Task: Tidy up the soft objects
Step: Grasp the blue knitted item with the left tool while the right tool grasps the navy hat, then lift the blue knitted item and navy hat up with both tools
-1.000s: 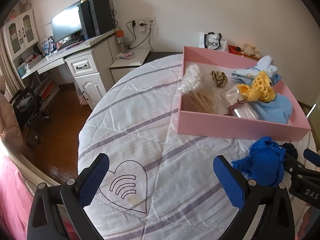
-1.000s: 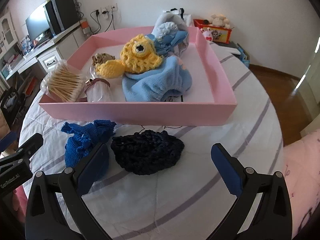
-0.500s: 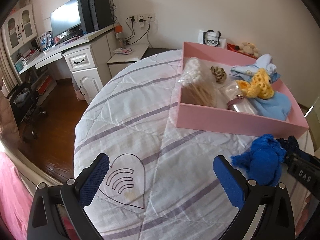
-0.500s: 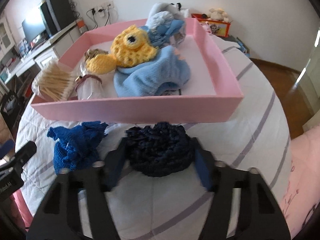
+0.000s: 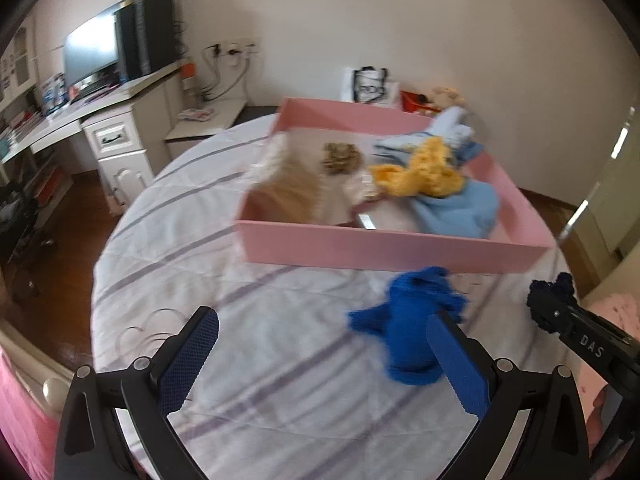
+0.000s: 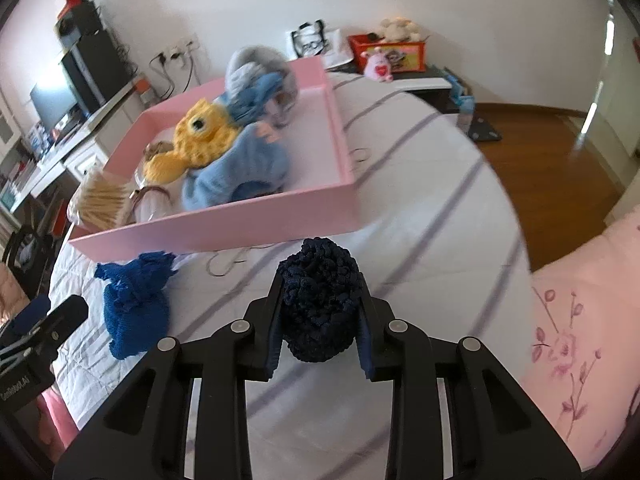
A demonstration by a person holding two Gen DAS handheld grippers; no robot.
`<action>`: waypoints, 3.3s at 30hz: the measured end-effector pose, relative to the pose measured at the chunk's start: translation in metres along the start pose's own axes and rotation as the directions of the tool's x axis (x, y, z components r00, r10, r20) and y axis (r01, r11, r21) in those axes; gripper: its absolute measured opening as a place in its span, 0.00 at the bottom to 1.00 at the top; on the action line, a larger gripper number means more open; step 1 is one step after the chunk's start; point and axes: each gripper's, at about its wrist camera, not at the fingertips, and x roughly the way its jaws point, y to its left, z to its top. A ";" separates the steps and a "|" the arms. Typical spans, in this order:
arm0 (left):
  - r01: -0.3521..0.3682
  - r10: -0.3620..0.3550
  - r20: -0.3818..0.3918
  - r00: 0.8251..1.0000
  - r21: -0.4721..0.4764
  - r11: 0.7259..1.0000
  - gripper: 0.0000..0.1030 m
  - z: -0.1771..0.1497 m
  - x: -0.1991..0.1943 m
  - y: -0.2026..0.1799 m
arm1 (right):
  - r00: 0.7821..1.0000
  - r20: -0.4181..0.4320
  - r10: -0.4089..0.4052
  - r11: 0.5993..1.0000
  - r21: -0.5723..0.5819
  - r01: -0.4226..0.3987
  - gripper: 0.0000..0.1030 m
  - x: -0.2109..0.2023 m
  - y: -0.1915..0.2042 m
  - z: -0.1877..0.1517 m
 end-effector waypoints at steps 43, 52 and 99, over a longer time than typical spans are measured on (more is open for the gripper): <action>0.040 -0.039 -0.005 0.999 0.113 0.993 0.35 -0.001 0.015 -0.048 | 0.999 0.044 -0.033 0.999 0.005 0.032 0.27 -0.015 -0.021 0.002; 0.019 -0.024 0.056 0.998 0.095 0.995 0.35 -0.009 -0.021 -0.037 | 0.995 0.098 -0.005 0.999 -0.031 0.008 0.27 -0.043 -0.002 -0.004; -0.071 0.047 0.514 0.857 0.028 0.997 0.36 -0.144 -0.269 -0.023 | 0.844 0.512 0.157 0.978 -0.202 -0.059 0.29 -0.233 0.043 -0.061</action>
